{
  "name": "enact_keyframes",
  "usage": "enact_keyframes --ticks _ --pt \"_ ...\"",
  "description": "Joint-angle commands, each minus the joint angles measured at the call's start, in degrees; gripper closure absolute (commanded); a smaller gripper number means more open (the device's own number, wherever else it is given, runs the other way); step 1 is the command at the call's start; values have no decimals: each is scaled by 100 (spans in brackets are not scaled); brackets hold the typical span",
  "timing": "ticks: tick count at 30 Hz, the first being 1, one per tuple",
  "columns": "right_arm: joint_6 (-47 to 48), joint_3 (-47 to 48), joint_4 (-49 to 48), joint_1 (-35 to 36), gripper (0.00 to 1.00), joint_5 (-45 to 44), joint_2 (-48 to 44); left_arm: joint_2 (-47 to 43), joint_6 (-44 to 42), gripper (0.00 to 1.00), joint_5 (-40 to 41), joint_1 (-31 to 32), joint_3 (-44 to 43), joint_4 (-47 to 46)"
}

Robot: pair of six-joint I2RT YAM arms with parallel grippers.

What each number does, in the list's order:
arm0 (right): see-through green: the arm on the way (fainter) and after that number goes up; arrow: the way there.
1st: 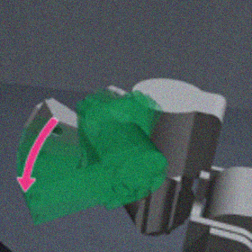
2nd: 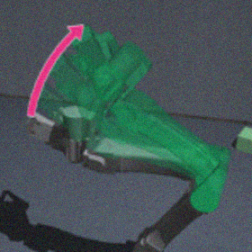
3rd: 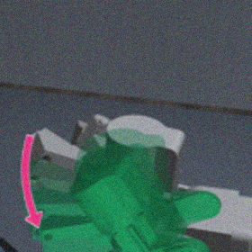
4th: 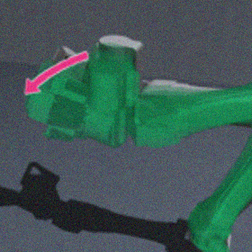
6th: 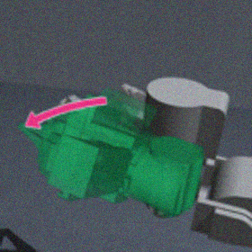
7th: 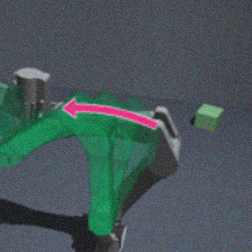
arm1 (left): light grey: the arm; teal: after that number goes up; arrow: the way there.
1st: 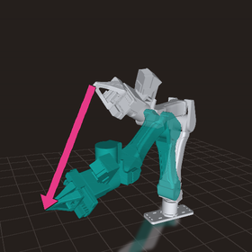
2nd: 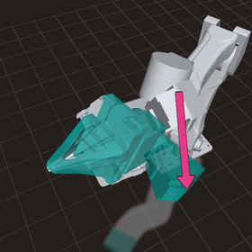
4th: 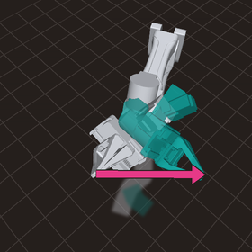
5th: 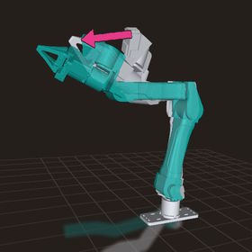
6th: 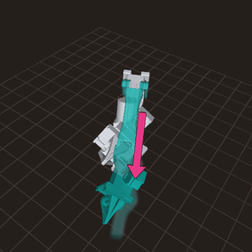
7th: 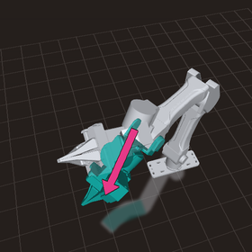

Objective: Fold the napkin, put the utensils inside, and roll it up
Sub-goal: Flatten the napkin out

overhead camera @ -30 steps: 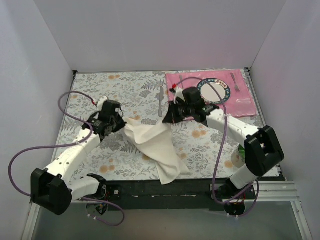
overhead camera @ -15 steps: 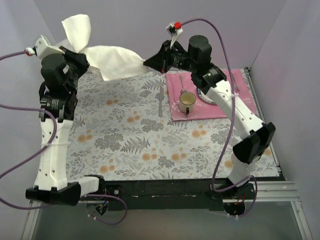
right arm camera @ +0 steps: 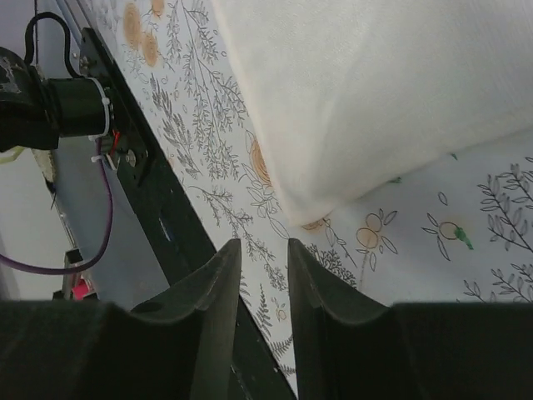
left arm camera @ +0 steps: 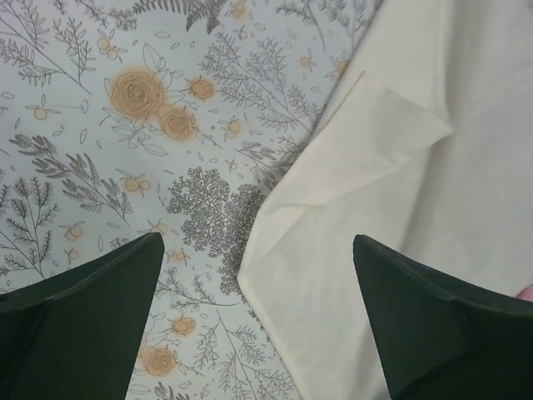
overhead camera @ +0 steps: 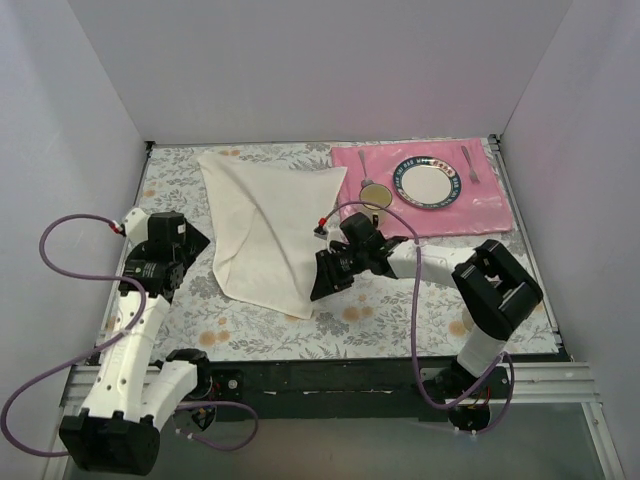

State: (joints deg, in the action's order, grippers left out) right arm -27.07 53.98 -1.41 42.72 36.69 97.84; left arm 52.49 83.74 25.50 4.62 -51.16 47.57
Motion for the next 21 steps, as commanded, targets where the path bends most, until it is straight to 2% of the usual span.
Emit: enact_keyframes --ticks 1,4,6,7,8,9,11,12,13,15,19,21 --pt "534 288 157 114 57 -503 -696 -722 -225 2 167 -14 -237 -150" --pt "1001 788 834 105 52 -865 -478 -145 -455 2 -393 -14 -508 -433" --pt "1143 1070 1037 105 51 -1136 -398 672 -656 2 -903 -23 -614 -755" --pt "1099 1097 1011 88 50 -1181 -389 936 -1084 5 -1567 -32 -615 -993" --pt "1081 1098 985 79 49 -1190 -397 1652 -1349 11 -1896 -32 -684 -1161" --pt "1029 1080 950 70 50 -1121 -406 2007 -1474 20 -2047 -40 -842 -1197" --pt "1011 1019 818 52 49 -1024 -441 2711 -2009 22 -2537 -32 -1361 -1302" --pt "993 992 800 35 49 -962 -459 3306 -2177 20 -2541 3 -1449 -1555" --pt "984 879 739 9 49 -909 -529 3633 -2474 19 -2541 4 -1928 -1471" --pt "993 755 686 -27 49 -848 -617 4484 -2835 15 -2734 91 -2318 -1426" --pt "993 404 589 -141 49 -778 -889 5471 -3171 15 -1997 267 -3083 -1531" --pt "993 342 589 -167 49 -725 -977 5631 -3311 15 -1751 407 -3278 -1785"
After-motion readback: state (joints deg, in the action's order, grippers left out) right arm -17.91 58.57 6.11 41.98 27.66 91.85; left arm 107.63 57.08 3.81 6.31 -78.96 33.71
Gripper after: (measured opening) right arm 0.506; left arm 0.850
